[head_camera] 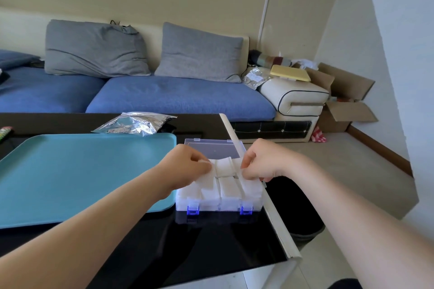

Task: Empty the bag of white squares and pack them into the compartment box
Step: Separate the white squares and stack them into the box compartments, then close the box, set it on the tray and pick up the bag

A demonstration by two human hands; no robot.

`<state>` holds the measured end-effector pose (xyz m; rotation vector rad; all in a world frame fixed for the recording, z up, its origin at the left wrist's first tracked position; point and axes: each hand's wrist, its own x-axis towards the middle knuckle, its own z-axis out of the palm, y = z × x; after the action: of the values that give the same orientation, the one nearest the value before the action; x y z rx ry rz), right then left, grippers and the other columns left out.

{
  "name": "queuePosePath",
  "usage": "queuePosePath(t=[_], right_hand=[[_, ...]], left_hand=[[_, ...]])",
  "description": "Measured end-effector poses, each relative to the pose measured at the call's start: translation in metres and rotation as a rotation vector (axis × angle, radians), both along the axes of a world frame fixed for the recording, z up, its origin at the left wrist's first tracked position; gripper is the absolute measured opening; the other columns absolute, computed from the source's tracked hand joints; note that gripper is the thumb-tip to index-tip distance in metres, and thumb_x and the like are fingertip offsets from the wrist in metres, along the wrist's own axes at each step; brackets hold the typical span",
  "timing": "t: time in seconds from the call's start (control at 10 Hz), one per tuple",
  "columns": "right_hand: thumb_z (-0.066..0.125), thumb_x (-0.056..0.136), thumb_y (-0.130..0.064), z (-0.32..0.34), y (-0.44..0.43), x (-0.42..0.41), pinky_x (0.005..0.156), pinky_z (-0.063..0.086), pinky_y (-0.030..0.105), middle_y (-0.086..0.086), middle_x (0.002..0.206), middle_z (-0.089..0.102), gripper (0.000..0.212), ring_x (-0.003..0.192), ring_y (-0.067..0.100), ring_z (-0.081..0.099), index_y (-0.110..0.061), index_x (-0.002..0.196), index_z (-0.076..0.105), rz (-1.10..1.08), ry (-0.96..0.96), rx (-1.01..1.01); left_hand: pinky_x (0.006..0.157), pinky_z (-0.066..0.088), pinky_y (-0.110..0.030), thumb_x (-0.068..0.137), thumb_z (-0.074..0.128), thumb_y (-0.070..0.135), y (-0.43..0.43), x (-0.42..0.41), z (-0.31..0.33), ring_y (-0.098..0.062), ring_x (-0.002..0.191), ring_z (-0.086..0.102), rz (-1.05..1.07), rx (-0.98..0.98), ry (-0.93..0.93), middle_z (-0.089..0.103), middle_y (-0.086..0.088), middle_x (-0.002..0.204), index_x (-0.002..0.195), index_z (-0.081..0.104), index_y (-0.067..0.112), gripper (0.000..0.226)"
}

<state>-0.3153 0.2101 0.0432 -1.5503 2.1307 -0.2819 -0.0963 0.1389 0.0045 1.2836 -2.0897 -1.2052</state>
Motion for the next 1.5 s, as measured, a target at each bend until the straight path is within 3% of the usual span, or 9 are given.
queuePosePath(t=[0.2,0.3,0.4,0.7,0.9,1.1,1.3,1.4,1.5], right_hand=[[0.075,0.084,-0.005,-0.003,0.0,-0.004,0.066,0.065,0.029,0.003,0.091,0.079,0.02,0.076,0.019,0.079,-0.015,0.099,0.083,-0.005,-0.015,0.031],[0.079,0.083,0.001,-0.004,0.0,-0.008,0.064,0.064,0.027,0.009,0.087,0.079,0.023,0.072,0.019,0.079,-0.011,0.103,0.081,0.015,-0.019,0.049],[0.088,0.079,-0.001,-0.006,0.0,-0.011,0.061,0.062,0.026,0.008,0.081,0.079,0.023,0.07,0.018,0.079,-0.011,0.099,0.08,0.039,-0.005,0.045],[0.099,0.069,-0.021,-0.013,-0.008,-0.009,0.056,0.059,0.022,0.003,0.071,0.076,0.016,0.061,0.014,0.07,-0.017,0.075,0.084,-0.042,0.094,0.016],[0.095,0.073,-0.02,-0.012,-0.01,-0.005,0.05,0.053,0.021,-0.002,0.059,0.07,0.017,0.044,0.008,0.062,-0.015,0.083,0.083,-0.051,0.123,0.079],[0.084,0.074,-0.014,-0.009,-0.017,-0.01,0.069,0.063,0.034,0.006,0.104,0.065,0.034,0.088,0.026,0.07,-0.015,0.106,0.071,-0.175,0.0,0.027],[0.057,0.098,-0.02,-0.03,-0.041,-0.016,0.083,0.064,0.04,0.01,0.102,0.067,0.014,0.091,0.028,0.07,-0.01,0.106,0.058,-0.42,-0.179,-0.151],[0.052,0.102,-0.019,-0.036,-0.051,-0.017,0.093,0.062,0.043,0.013,0.108,0.065,0.017,0.103,0.031,0.069,-0.013,0.118,0.052,-0.433,-0.195,-0.093],[0.051,0.102,-0.014,-0.039,-0.061,-0.02,0.076,0.059,0.035,0.014,0.106,0.065,0.017,0.09,0.027,0.064,-0.011,0.119,0.053,-0.46,-0.233,-0.117]], left_hand=[[0.073,0.064,-0.039,0.089,0.083,0.025,0.01,-0.002,-0.002,-0.016,0.057,0.073,-0.073,-0.165,-0.113,0.077,-0.001,0.076,0.088,0.076,0.021,0.008],[0.062,0.058,-0.026,0.086,0.085,0.031,0.01,-0.004,-0.005,-0.007,0.062,0.067,-0.069,-0.305,-0.171,0.073,0.006,0.081,0.087,0.078,0.024,0.01],[0.075,0.054,-0.027,0.084,0.084,0.039,0.009,-0.004,-0.014,-0.007,0.086,0.064,-0.125,-0.407,-0.279,0.068,0.013,0.091,0.092,0.078,0.029,0.014],[0.073,0.05,-0.025,0.091,0.075,0.037,0.005,-0.003,-0.014,-0.005,0.081,0.063,-0.247,-0.498,-0.4,0.065,0.019,0.075,0.087,0.076,0.03,0.008],[0.067,0.05,-0.02,0.084,0.078,0.028,-0.006,-0.001,-0.004,-0.007,0.08,0.065,-0.149,-0.426,-0.274,0.07,0.011,0.079,0.081,0.076,0.029,0.004],[0.088,0.046,-0.039,0.098,0.056,0.031,-0.032,-0.004,-0.016,-0.028,0.108,0.05,0.189,-0.292,-0.234,0.054,-0.004,0.106,0.104,0.061,0.019,0.014],[0.056,0.028,-0.031,0.099,0.045,0.013,-0.056,-0.013,-0.028,-0.022,0.067,0.034,0.254,-0.065,-0.241,0.04,-0.006,0.08,0.079,0.042,0.011,0.021],[0.055,0.031,-0.022,0.095,0.057,0.003,-0.077,-0.014,-0.035,-0.021,0.075,0.047,0.21,0.047,-0.278,0.039,0.003,0.072,0.077,0.049,0.017,0.024],[0.058,0.036,-0.015,0.097,0.057,0.003,-0.083,-0.016,-0.042,-0.019,0.079,0.05,0.172,0.022,-0.333,0.047,0.004,0.079,0.087,0.053,0.019,0.02]])
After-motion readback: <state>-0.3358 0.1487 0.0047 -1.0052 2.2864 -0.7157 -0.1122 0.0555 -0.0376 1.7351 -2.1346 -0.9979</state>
